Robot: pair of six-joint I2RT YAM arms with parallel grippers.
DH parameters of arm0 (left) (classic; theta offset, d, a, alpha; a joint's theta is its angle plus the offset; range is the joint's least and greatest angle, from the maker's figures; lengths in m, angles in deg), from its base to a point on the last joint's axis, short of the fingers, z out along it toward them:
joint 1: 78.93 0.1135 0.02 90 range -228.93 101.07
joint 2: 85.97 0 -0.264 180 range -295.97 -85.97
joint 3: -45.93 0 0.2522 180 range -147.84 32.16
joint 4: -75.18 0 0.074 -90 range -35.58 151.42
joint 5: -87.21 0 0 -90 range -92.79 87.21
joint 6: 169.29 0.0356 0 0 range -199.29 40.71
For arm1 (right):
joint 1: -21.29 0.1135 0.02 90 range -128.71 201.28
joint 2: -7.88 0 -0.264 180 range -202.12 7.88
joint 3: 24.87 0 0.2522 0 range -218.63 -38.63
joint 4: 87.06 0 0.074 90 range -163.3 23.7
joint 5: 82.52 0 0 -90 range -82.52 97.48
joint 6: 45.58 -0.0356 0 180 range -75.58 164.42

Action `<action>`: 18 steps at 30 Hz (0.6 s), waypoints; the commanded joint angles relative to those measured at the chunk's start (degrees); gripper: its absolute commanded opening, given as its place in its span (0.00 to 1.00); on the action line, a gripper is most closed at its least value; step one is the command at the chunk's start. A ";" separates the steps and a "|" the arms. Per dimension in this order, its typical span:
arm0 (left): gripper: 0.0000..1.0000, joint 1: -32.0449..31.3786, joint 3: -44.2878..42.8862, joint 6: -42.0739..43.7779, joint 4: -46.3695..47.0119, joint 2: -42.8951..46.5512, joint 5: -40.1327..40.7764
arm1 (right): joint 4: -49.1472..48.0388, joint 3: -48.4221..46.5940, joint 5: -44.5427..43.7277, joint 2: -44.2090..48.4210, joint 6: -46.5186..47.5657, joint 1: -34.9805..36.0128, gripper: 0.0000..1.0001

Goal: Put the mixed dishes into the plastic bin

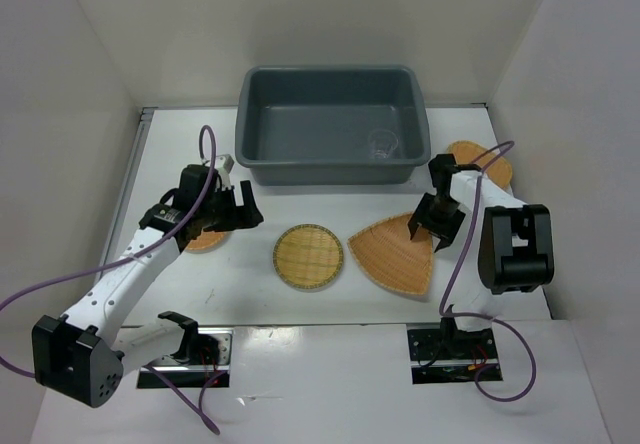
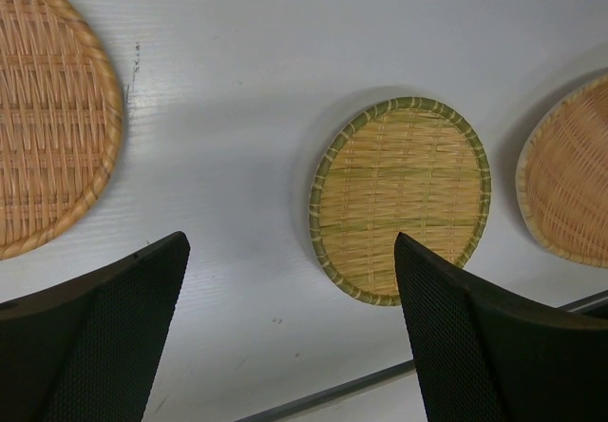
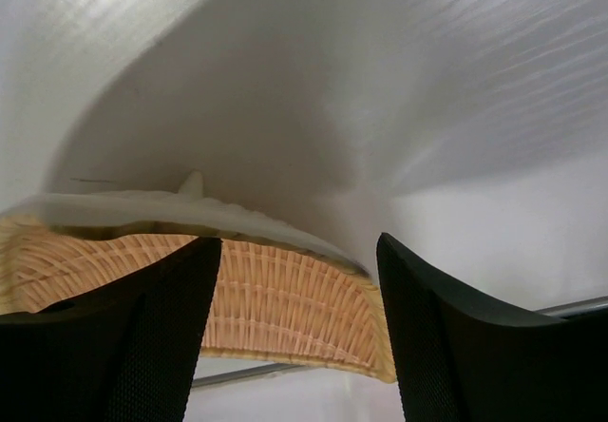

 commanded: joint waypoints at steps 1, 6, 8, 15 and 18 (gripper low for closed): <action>0.95 0.00 -1.82 1.22 0.01 0.06 0.49 | -1.84 2.81 5.02 2.57 -2.33 0.02 0.71; 0.95 0.00 -2.34 1.75 0.01 -1.00 0.49 | -3.69 6.50 7.93 7.47 -5.32 0.73 0.68; 0.95 0.00 -2.34 1.75 0.01 -1.00 0.49 | -4.47 7.81 9.77 8.97 -7.08 1.33 0.67; 0.95 0.00 -2.34 2.28 0.01 -1.52 0.49 | -10.62 14.85 14.44 14.34 -11.74 4.15 0.55; 0.95 0.00 -2.96 2.80 0.01 -2.05 0.49 | -13.44 17.66 15.23 15.57 -12.27 4.68 0.55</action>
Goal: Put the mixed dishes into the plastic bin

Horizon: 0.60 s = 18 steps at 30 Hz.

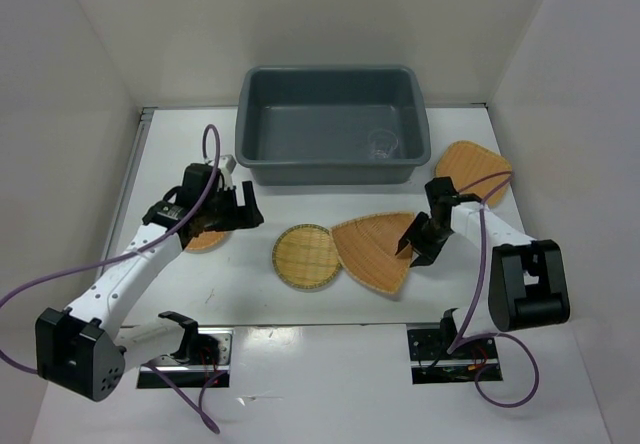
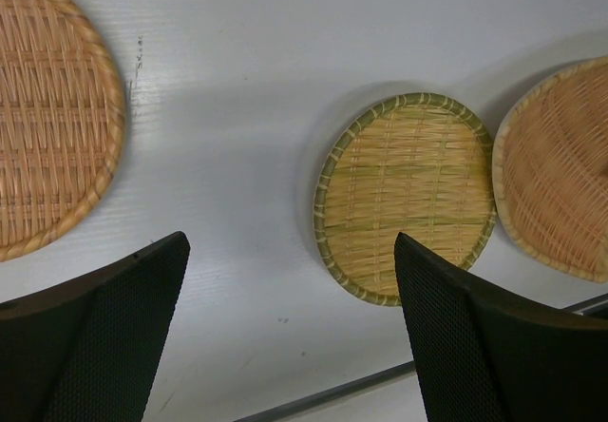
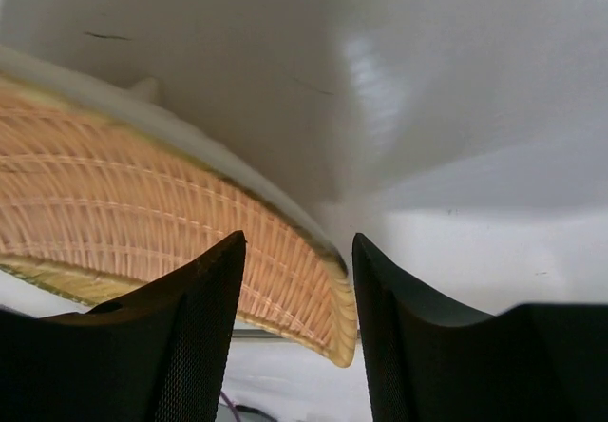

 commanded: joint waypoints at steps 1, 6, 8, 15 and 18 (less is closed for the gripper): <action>0.95 0.00 -2.54 2.28 0.46 -0.30 0.36 | -5.03 2.11 2.13 2.22 -3.05 1.16 0.55; 0.95 0.00 -3.07 2.81 -0.06 -1.36 -0.16 | -10.30 4.65 2.13 3.36 -3.67 3.27 0.53; 0.95 0.00 -3.07 2.81 -0.06 -1.36 -0.16 | -12.49 6.13 2.13 4.15 -3.67 4.58 0.51; 0.95 -0.52 -3.07 2.81 -0.06 -2.50 -0.16 | -18.39 10.89 2.13 5.73 -3.49 5.21 0.48; 0.95 -0.52 -3.07 2.81 -0.06 -2.50 -0.69 | -21.46 12.21 2.13 5.73 -2.96 5.73 0.39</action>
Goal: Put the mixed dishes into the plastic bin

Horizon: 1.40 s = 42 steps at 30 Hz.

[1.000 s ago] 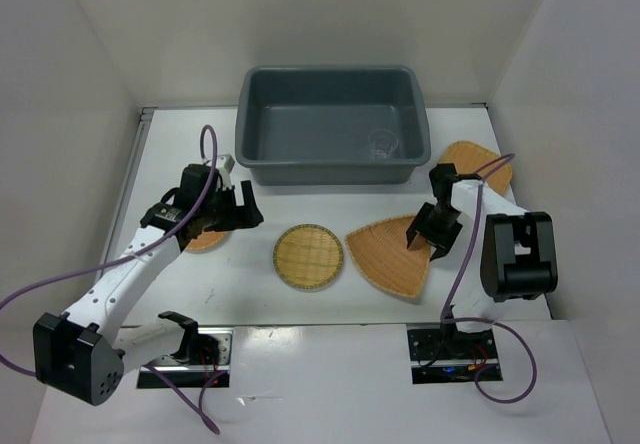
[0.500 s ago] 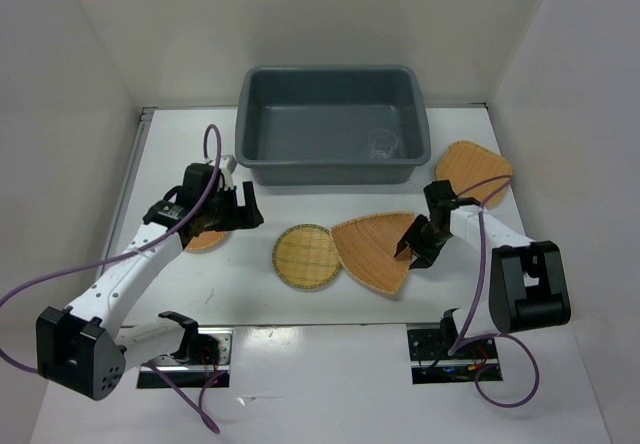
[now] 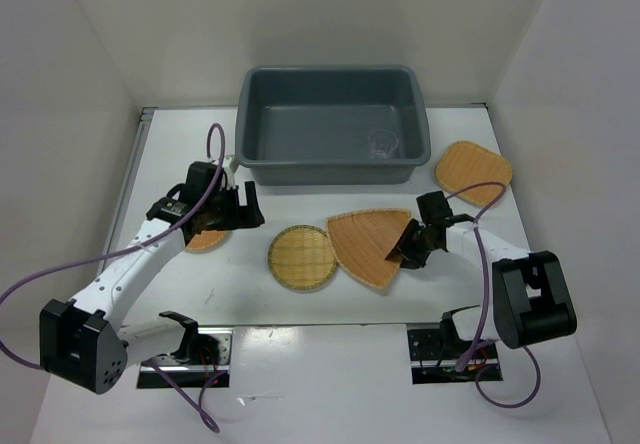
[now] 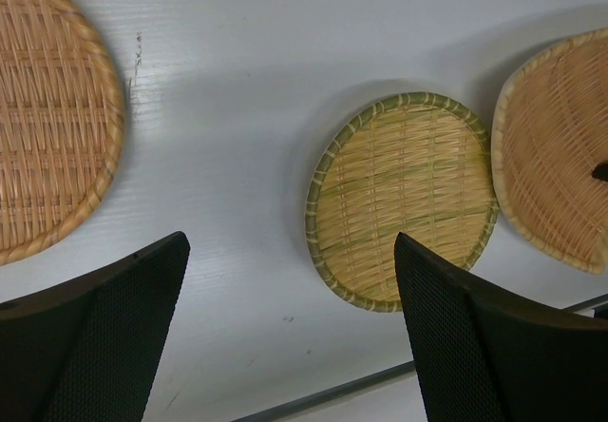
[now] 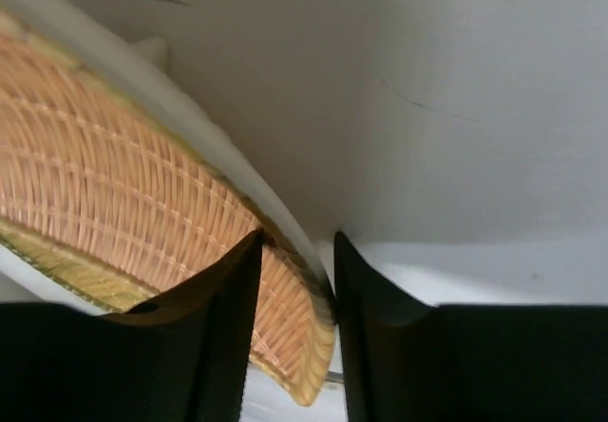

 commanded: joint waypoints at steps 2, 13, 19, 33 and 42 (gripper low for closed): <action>0.95 -0.33 -2.20 1.58 0.33 -0.75 -0.65 | -6.87 1.94 -0.94 1.34 0.40 0.99 0.33; 0.95 -0.33 -2.20 1.58 0.33 -1.28 -0.65 | 0.76 -0.51 -6.14 11.35 -1.43 1.52 0.00; 0.95 -0.33 -2.20 1.58 0.33 -1.28 0.41 | 14.10 -5.35 -0.98 14.17 -2.67 4.24 0.00; 0.96 -0.33 -5.27 -2.81 -2.66 0.83 14.47 | 16.62 -33.81 2.85 12.88 -5.14 18.48 0.00; 0.96 -0.33 -5.89 -2.20 -2.66 1.88 14.47 | 8.17 -54.11 -8.33 -7.86 5.75 15.77 0.00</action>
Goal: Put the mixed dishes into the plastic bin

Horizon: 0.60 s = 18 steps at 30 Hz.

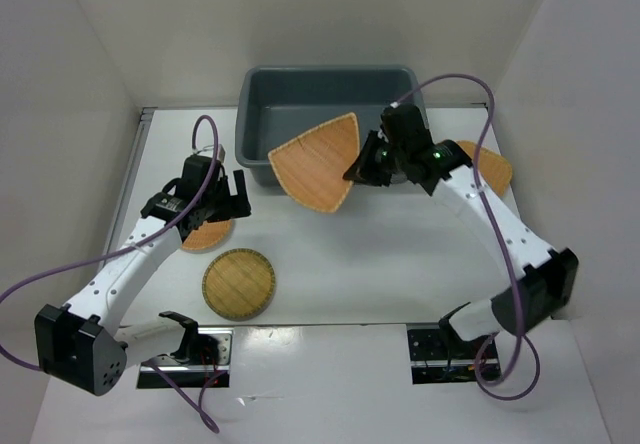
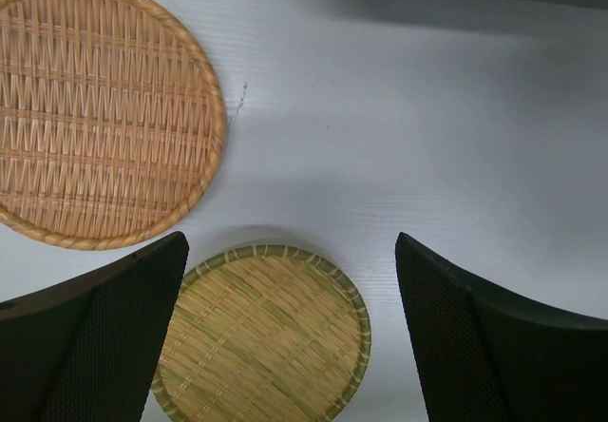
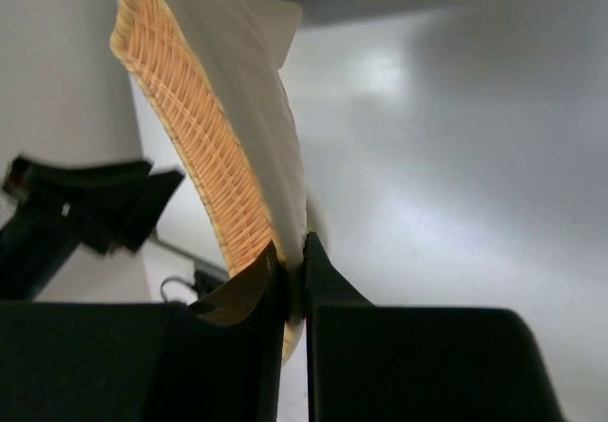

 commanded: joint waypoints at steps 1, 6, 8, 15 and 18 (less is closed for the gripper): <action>0.96 -0.17 -1.91 -0.19 -0.03 1.44 1.14 | -9.28 -9.05 -4.90 -9.33 5.30 -2.88 0.00; 0.96 -0.17 -1.91 -0.19 -0.03 1.97 0.61 | -11.67 -22.15 -7.36 -25.17 10.66 -5.26 0.00; 0.96 -0.17 -1.91 -0.19 0.49 1.97 -0.53 | -11.67 -29.97 -7.36 -32.88 11.81 -6.14 0.00; 0.96 -0.17 -0.69 -0.71 0.49 2.50 -2.29 | -5.27 -51.95 -6.84 -52.84 13.22 -7.99 0.00; 0.96 0.88 -0.68 -0.71 1.02 2.50 -2.91 | -3.59 -59.25 -6.31 -57.88 13.22 -8.52 0.00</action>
